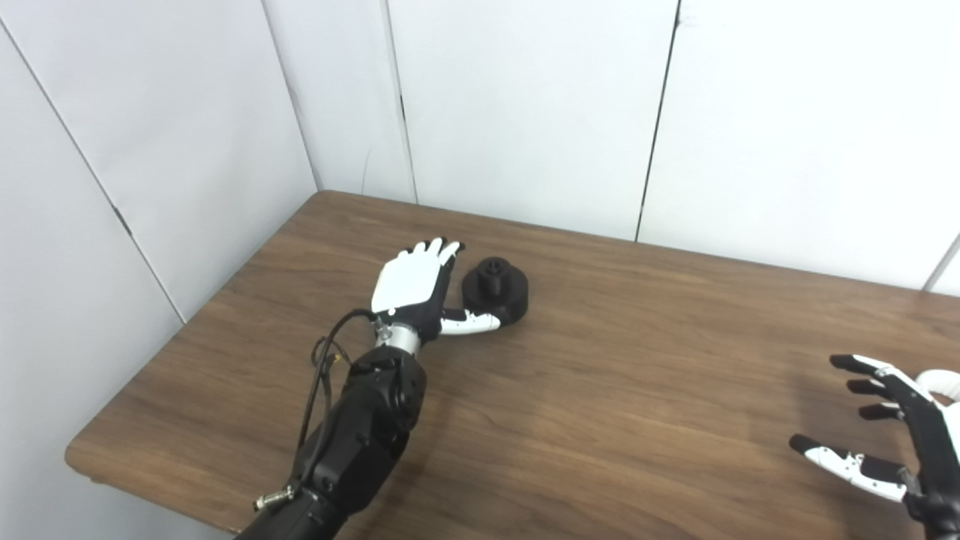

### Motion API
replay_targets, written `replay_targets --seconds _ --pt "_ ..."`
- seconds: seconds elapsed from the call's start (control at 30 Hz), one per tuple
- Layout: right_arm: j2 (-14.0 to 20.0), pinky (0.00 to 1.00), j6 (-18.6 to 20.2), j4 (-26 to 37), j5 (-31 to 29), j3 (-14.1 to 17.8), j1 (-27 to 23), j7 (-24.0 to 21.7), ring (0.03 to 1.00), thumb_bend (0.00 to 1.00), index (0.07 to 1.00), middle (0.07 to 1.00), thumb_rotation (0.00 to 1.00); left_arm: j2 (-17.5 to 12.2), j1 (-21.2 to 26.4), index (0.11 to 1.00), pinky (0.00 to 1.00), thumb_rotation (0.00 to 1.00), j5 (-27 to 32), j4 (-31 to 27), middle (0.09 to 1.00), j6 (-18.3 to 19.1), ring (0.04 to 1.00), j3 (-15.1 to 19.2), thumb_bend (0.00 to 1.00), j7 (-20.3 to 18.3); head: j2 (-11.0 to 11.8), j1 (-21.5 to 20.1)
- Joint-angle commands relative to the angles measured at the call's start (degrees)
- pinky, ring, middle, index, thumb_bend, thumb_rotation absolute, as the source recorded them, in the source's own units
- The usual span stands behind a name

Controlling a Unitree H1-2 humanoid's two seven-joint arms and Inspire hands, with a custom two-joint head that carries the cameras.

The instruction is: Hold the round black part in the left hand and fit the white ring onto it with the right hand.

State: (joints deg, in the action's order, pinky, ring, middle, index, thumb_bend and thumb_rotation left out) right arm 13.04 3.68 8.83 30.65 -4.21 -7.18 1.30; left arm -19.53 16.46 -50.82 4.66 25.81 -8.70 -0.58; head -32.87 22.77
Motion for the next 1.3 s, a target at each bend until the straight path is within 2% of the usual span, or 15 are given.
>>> replay_targets --seconds 0.0,0.1,0.23,0.53,0.73,0.8,0.93,1.03,1.13,1.27 --pt "0.1 0.61 -1.7 1.6 -0.2 0.8 -1.4 1.6 0.742 0.74 0.745 0.804 0.13 -1.8 3.5 0.931 1.0 0.67 -1.3 0.9 1.0 0.0 1.0 -0.2 1.0 1.1 0.0 -0.1" --pt "0.4 0.61 -1.0 2.6 0.4 0.7 -1.0 1.1 0.728 0.73 0.749 0.808 0.13 -1.9 4.5 0.927 1.0 0.67 -1.0 3.3 1.0 -0.6 1.0 -0.5 1.0 2.0 -0.2 -0.3" --pt "0.3 0.6 1.3 4.8 1.1 0.8 -0.6 0.0 0.719 0.73 0.749 0.807 0.14 -2.1 6.4 0.932 1.0 0.68 -1.3 6.1 1.0 0.3 1.0 -1.5 1.0 1.2 -0.2 -0.5" --pt "0.4 0.56 0.3 4.9 1.2 1.3 -0.1 0.9 0.702 0.76 0.729 0.791 0.1 -1.7 9.9 0.888 1.0 0.66 0.1 14.0 1.0 -0.7 1.0 -2.6 1.0 3.7 -0.5 -0.6" --pt "0.3 0.49 -0.4 4.8 0.5 1.5 0.2 1.0 0.693 0.76 0.726 0.792 0.05 -1.1 11.2 0.862 1.0 0.64 2.4 18.4 1.0 -3.6 1.0 -2.7 1.0 7.3 -0.5 -0.9" --pt "0.3 0.49 -0.1 4.8 0.8 1.4 0.2 1.0 0.693 0.76 0.727 0.795 0.07 -0.7 11.2 0.831 1.0 0.6 4.2 18.6 1.0 -5.4 1.0 -2.2 1.0 8.2 -0.5 -0.9" --pt "0.4 0.52 -0.1 4.8 0.8 1.5 0.1 1.0 0.695 0.76 0.73 0.797 0.09 0.3 10.9 0.678 1.0 0.41 7.7 18.5 1.0 -9.1 1.0 -1.3 1.0 10.4 -0.8 -0.8" --pt "0.5 0.53 0.2 4.8 0.9 1.7 0.1 1.0 0.699 0.76 0.733 0.797 0.1 0.8 10.5 0.599 1.0 0.3 8.9 18.4 1.0 -10.8 1.0 -1.3 0.98 11.9 -1.0 -0.9" --pt "0.6 0.52 -0.4 4.5 0.4 1.9 0.1 1.1 0.695 0.76 0.735 0.796 0.1 0.8 10.2 0.583 1.0 0.26 9.8 17.8 1.0 -11.0 1.0 -1.5 0.95 12.1 -1.2 -1.1" --pt "0.4 0.53 0.0 4.9 0.0 1.9 0.2 0.8 0.699 0.76 0.737 0.797 0.09 0.7 10.1 0.581 1.0 0.25 10.3 17.3 1.0 -10.9 1.0 -1.6 0.94 12.0 -1.3 -1.1"
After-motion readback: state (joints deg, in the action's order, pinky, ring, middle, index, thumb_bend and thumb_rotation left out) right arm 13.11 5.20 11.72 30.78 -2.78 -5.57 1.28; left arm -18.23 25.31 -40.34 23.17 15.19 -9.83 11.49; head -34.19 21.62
